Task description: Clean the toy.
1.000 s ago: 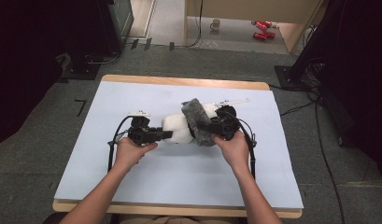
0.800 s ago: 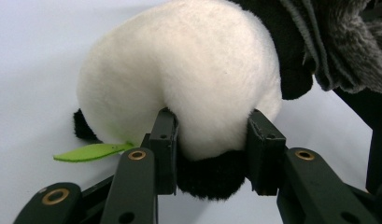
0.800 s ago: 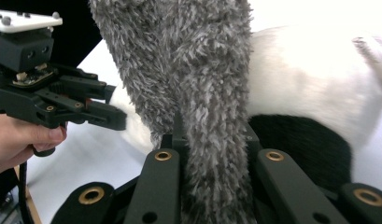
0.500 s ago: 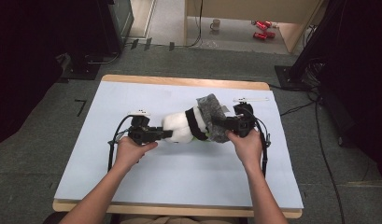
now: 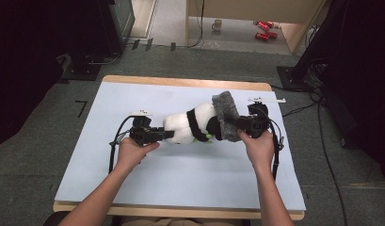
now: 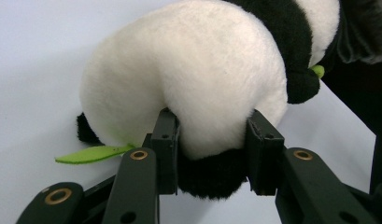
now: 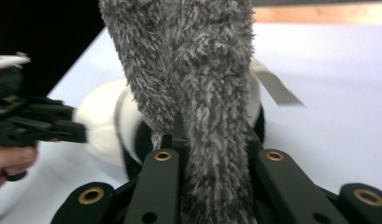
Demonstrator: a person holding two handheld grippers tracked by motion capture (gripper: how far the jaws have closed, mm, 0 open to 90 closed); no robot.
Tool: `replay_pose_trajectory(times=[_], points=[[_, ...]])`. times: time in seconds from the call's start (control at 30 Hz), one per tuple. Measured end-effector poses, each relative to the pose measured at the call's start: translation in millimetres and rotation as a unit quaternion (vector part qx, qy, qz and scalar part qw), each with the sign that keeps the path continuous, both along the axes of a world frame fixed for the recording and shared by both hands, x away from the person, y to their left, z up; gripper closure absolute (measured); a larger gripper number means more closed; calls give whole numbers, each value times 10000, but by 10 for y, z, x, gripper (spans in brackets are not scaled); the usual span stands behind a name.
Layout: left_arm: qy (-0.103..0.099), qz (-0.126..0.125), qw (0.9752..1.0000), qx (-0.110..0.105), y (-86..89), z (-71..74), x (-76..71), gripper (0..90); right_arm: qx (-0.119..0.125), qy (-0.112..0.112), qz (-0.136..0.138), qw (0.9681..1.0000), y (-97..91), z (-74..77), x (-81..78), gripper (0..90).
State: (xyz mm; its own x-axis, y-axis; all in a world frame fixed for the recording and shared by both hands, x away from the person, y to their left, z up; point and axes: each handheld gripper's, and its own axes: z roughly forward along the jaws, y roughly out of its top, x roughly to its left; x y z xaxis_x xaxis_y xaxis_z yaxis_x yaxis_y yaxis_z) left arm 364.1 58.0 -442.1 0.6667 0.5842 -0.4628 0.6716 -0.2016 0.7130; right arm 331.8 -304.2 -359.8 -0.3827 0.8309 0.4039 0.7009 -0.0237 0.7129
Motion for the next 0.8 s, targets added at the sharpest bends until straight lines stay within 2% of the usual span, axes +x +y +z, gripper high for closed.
replay_pose_trajectory(times=[0.13,0.27,0.5,0.57,0.67,0.7,0.8], points=[[-52,33,10000,14,-14,8,-20,624,50,-169,329,9993,230,101,-45,774],[-114,52,9999,21,-24,12,-47,624,26,-171,721,9972,539,86,-57,774],[-147,110,9998,-4,-49,29,-106,625,-24,-90,1255,9921,1003,-66,-48,772],[-181,97,9998,29,-61,39,-130,624,-52,-41,1332,9911,1101,-128,-39,769],[-203,76,9997,68,-90,61,-181,625,-123,80,1416,9898,1205,-252,-4,765],[-193,105,9996,167,-99,62,-187,627,-154,141,1443,9893,1225,-302,13,764],[-152,114,9996,204,-83,25,-173,632,-247,61,1540,9877,1208,-391,59,768]])
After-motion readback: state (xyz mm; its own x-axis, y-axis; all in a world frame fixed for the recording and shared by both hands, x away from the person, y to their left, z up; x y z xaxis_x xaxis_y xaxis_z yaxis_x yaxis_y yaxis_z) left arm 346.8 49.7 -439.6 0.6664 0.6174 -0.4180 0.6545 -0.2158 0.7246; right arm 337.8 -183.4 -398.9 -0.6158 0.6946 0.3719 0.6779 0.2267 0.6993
